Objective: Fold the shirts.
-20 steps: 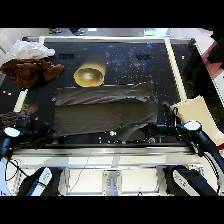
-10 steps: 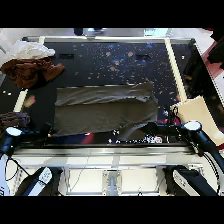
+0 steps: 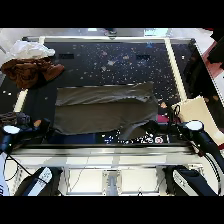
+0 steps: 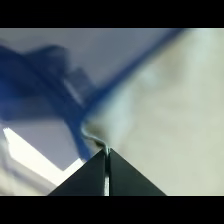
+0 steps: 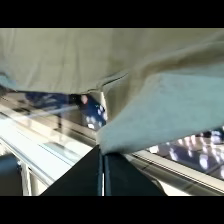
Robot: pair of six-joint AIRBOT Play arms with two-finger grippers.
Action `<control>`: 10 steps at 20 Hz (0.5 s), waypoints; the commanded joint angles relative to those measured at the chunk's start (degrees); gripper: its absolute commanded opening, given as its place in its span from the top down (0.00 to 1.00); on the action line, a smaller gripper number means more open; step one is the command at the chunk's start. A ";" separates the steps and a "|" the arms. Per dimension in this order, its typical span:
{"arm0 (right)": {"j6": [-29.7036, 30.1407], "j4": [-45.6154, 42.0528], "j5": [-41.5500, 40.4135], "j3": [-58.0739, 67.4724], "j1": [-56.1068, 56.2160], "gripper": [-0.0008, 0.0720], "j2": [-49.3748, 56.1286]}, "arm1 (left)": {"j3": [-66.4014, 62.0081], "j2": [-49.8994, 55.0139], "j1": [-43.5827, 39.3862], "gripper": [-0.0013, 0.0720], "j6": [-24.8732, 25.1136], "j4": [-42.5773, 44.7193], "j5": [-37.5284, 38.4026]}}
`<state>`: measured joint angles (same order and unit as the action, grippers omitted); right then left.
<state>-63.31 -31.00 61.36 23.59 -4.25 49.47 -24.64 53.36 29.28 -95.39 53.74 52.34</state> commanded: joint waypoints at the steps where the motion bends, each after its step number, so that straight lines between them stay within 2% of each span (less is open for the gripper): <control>1: -4.48 -7.08 5.33 3.72 0.02 0.95 -3.10 | -5.53 -0.87 0.02 0.97 12.63 -11.02 5.16; 3: -8.87 -13.05 8.96 6.36 0.02 0.95 -4.61 | -9.27 -2.93 0.02 0.97 14.84 -13.51 6.19; 6: -13.31 -18.91 10.43 10.01 0.04 0.95 -7.37 | -14.21 -6.69 0.02 0.97 14.82 -13.44 6.01; 10: -13.70 -19.61 10.97 16.17 0.09 0.96 -7.67 | -17.88 -9.09 -0.15 0.97 15.47 -13.35 6.25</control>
<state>-75.16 -48.05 71.57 35.83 -4.23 42.54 -39.75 45.91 29.23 -81.43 41.30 58.00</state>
